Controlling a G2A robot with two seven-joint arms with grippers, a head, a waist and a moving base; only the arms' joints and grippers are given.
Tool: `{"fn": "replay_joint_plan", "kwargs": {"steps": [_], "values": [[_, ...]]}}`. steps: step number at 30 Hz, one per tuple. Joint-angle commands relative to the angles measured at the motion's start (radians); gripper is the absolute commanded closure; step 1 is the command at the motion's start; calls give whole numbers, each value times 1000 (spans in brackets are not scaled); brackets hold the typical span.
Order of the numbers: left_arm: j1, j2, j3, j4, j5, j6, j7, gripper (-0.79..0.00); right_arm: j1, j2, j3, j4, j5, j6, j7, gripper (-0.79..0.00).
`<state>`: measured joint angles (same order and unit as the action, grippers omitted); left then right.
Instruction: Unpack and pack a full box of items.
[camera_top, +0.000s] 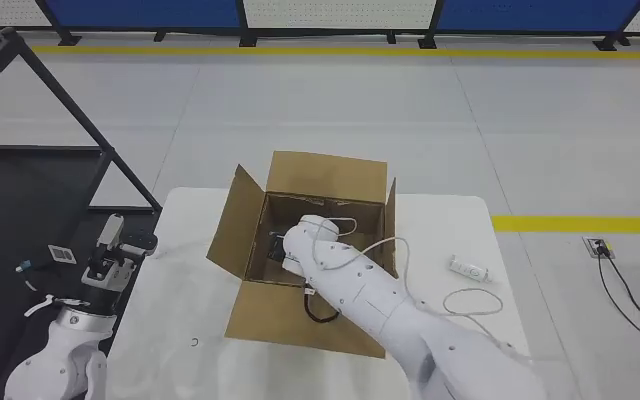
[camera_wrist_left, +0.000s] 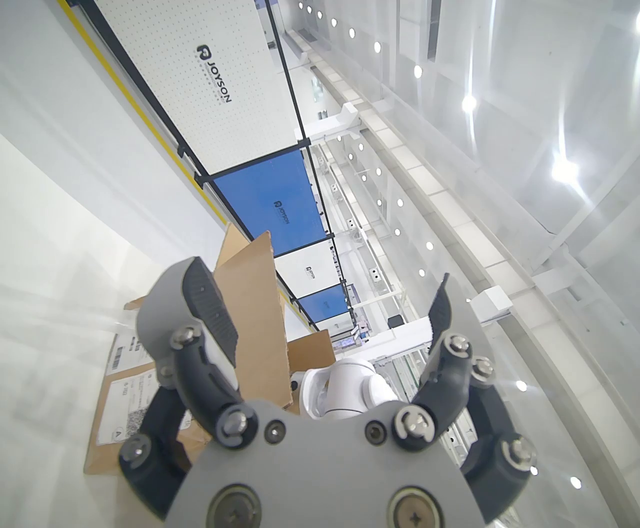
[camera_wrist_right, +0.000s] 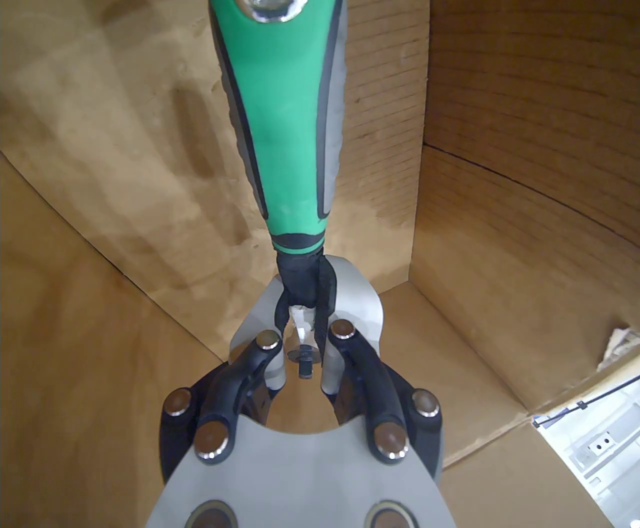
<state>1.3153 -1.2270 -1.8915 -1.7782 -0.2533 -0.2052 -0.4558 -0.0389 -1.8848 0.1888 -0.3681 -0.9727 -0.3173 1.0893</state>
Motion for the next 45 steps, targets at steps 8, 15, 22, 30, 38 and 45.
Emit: {"fn": "replay_joint_plan", "kwargs": {"steps": [8,15,22,30,38,45], "values": [[0,0,0,0,0,0,0,-785,1,-42,25,116,25,-55,-49,-111],[0,0,0,0,0,0,0,-785,6,-62,38,160,27,-67,-68,-262],[0,0,0,0,0,0,0,-785,22,-74,55,179,35,-72,-89,-259],[0,0,0,0,0,0,0,-785,80,-74,96,170,78,-93,-132,-299],[0,0,0,0,0,0,0,-785,147,-54,144,142,117,-81,-183,-336],[0,0,0,0,0,0,0,-785,246,0,213,115,162,-96,-272,-419]]}}
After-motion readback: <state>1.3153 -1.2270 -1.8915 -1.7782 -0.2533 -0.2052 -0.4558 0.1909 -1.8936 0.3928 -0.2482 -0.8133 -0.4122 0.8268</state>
